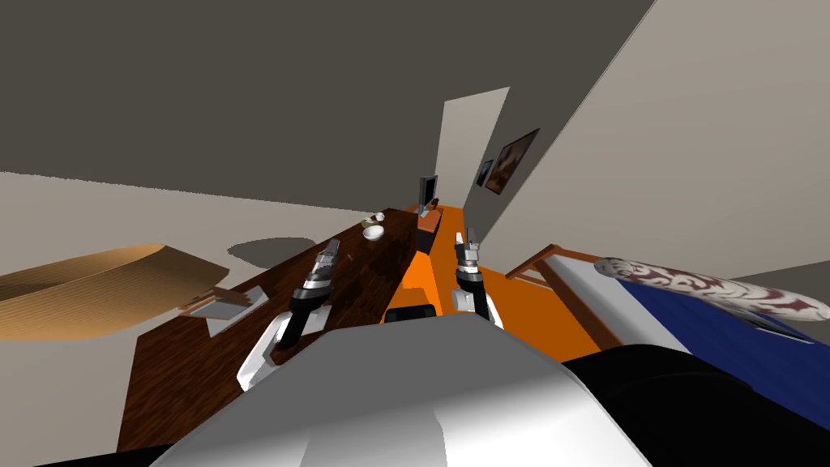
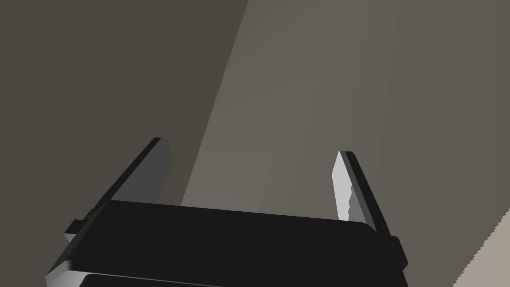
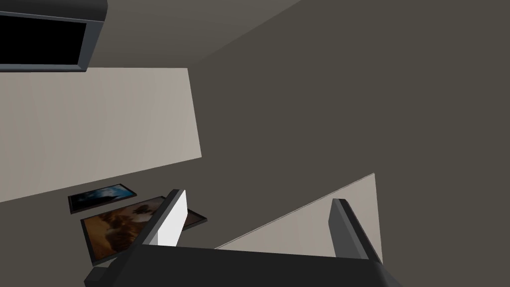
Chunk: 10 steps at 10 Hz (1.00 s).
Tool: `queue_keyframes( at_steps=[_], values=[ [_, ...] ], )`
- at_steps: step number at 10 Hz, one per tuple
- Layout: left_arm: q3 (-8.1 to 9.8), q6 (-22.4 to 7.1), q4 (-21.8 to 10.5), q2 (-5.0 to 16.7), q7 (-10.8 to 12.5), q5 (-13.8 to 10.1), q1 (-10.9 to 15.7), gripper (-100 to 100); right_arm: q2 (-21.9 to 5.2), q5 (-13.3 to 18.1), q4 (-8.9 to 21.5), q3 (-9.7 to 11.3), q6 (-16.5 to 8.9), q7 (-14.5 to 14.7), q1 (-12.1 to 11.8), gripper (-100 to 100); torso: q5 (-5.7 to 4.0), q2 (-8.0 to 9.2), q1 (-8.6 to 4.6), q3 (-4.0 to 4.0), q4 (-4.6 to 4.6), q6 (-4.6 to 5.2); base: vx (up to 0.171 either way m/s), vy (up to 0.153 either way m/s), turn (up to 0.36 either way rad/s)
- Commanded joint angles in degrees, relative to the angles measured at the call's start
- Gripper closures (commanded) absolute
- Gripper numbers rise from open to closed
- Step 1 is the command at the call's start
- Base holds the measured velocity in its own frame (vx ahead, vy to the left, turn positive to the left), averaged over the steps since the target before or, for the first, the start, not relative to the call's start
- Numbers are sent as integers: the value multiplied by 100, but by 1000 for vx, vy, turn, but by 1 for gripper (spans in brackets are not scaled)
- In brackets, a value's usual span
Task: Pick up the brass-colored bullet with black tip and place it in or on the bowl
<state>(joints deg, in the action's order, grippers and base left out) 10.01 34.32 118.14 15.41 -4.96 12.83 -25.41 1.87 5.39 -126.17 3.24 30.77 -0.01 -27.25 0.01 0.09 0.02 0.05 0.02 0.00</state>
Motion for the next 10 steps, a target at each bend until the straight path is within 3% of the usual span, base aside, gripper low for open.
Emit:
queue_keyframes(
  at_steps=[1,4,10],
  values=[
    [149,54,-195,117,-137,121,36,-100,0,0,0,0,0,0,0,0,0,0,0,0,0,0,-27,2,-38],
    [428,122,-627,393,-418,391,101,-100,0,0,0,0,0,0,0,0,0,1,2,1,0,1,-28,6,-88],
    [666,197,-1407,790,-844,717,230,-100,0,0,0,0,0,0,0,0,3,-7,11,-4,-1,1,-15,25,-109]
  ],
)
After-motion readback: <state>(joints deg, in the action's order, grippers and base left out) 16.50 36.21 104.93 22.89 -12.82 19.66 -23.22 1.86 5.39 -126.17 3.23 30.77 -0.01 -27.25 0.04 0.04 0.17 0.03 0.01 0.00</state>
